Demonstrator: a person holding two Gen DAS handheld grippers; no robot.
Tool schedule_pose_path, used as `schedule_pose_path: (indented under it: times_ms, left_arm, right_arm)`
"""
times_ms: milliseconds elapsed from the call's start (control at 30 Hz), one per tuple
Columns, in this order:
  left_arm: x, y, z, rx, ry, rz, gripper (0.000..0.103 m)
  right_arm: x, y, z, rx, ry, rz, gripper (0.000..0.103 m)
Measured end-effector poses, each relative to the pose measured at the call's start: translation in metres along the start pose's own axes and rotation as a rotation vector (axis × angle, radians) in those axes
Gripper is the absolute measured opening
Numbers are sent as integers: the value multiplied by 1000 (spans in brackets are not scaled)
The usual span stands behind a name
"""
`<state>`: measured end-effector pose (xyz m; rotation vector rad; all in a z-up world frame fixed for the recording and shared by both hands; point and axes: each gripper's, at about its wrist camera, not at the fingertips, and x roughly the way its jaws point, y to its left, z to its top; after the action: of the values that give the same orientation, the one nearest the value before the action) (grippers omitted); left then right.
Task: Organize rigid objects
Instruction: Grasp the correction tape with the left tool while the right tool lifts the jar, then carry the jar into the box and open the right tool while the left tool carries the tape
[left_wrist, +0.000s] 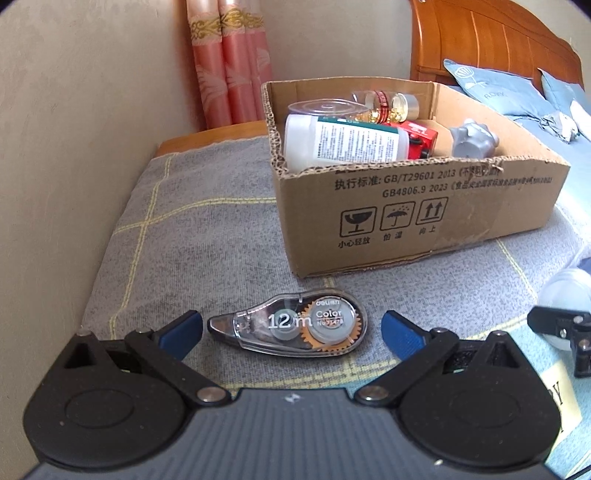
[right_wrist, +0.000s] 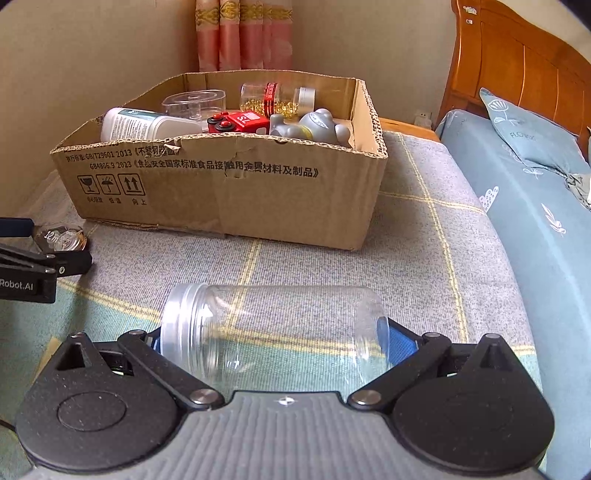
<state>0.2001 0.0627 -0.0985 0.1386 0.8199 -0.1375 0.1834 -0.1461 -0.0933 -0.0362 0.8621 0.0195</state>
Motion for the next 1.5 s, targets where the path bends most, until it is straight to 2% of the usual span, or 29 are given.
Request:
schedule_pose_path:
  times_ms: [167, 300, 467, 667, 800, 933, 1267, 1500]
  left_arm:
    - [0, 0, -1, -41, 9, 7, 102]
    - [3, 6, -2, -91, 22, -22, 101]
    - [3, 7, -2, -92, 19, -20, 100]
    - [1, 8, -1, -98, 22, -15, 90]
    - [-1, 10, -1, -94, 29, -20, 90]
    - [-3, 9, -1, -71, 38, -27, 89]
    - [-22, 3, -3, -34, 48, -59, 89]
    - [-50, 1, 4, -34, 25, -102, 89]
  right_arm:
    - [-2, 0, -1, -5, 10, 2, 103]
    - [-2, 1, -1, -14, 16, 5, 103]
    - [-3, 6, 2, -37, 26, 9, 103]
    - [-9, 8, 5, -54, 22, 6, 102]
    - [-11, 8, 7, -61, 28, -24, 95]
    - [-14, 7, 7, -77, 24, -29, 95]
    - [-35, -4, 14, -98, 1, 48, 95]
    - [-60, -14, 35, -161, -42, 121, 95]
